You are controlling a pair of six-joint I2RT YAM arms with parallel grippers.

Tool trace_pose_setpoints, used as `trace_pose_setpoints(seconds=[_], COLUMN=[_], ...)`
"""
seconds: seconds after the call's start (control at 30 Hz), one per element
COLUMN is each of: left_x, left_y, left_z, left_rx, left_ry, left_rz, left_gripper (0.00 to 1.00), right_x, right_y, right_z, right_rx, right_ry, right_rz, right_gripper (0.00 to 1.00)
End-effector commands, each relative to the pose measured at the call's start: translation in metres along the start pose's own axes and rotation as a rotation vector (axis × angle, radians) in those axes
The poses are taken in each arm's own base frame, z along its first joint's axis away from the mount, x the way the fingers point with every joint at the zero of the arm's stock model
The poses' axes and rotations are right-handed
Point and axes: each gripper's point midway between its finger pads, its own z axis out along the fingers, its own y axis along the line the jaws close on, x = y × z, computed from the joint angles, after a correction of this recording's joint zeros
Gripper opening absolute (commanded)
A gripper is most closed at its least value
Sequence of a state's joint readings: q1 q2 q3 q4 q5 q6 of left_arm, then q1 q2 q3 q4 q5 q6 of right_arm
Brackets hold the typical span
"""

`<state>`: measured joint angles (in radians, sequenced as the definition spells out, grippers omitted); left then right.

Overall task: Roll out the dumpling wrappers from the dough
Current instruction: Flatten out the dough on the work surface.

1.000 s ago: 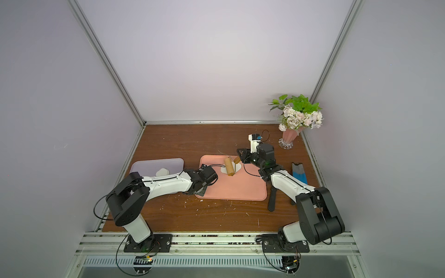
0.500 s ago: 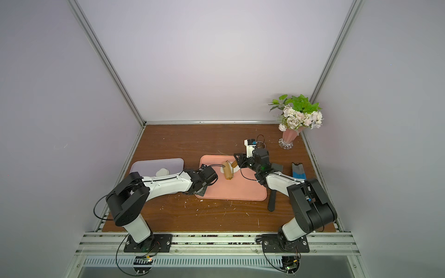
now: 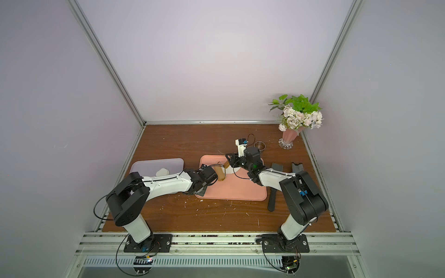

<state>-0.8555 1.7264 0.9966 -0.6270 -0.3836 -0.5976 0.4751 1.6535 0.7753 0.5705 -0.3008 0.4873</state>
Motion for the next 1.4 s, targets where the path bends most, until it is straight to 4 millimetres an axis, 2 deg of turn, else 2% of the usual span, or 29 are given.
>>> trace_pose_setpoints(seconds=[0.0, 0.13, 0.27, 0.37, 0.47, 0.57, 0.77, 0.83, 0.93, 1.1, 1.23, 1.37], left_x=[0.018, 0.019, 0.019, 0.020, 0.023, 0.025, 0.022, 0.023, 0.026, 0.030, 0.031, 0.034], left_y=[-0.003, -0.003, -0.004, -0.005, -0.008, -0.010, -0.009, -0.008, -0.004, 0.001, 0.002, 0.004], left_z=[0.011, 0.012, 0.011, 0.009, 0.007, 0.006, 0.000, -0.001, -0.002, -0.003, -0.002, 0.002], left_rx=[0.007, 0.005, 0.015, 0.027, 0.052, 0.056, 0.059, 0.058, 0.049, 0.032, 0.028, 0.015], left_ry=[0.073, 0.076, 0.077, 0.081, 0.089, 0.091, 0.065, 0.064, 0.066, 0.067, 0.072, 0.087], left_rz=[0.043, 0.045, 0.039, 0.033, 0.027, 0.025, 0.019, 0.019, 0.023, 0.017, 0.009, 0.024], left_gripper=[0.00, 0.00, 0.00, 0.00, 0.00, 0.00, 0.00, 0.00, 0.00, 0.00, 0.00, 0.00], right_x=[0.069, 0.046, -0.002, -0.039, -0.067, -0.079, -0.073, -0.064, -0.040, -0.015, -0.007, -0.003], right_y=[-0.050, -0.032, -0.001, 0.011, 0.015, 0.010, -0.005, -0.019, -0.047, -0.087, -0.112, -0.128], right_z=[-0.004, -0.005, -0.021, -0.039, -0.051, -0.047, -0.026, -0.021, -0.020, -0.051, -0.077, -0.092], right_rx=[0.186, 0.130, 0.064, 0.041, 0.057, 0.087, 0.115, 0.168, 0.295, 0.472, 0.574, 0.621], right_ry=[0.227, 0.182, 0.065, -0.032, -0.113, -0.133, -0.143, -0.130, -0.053, -0.011, 0.002, 0.010], right_rz=[0.011, 0.012, -0.020, -0.036, -0.058, -0.062, -0.008, -0.008, -0.021, -0.036, -0.060, -0.059], right_gripper=[0.00, 0.00, 0.00, 0.00, 0.00, 0.00, 0.00, 0.00, 0.00, 0.00, 0.00, 0.00])
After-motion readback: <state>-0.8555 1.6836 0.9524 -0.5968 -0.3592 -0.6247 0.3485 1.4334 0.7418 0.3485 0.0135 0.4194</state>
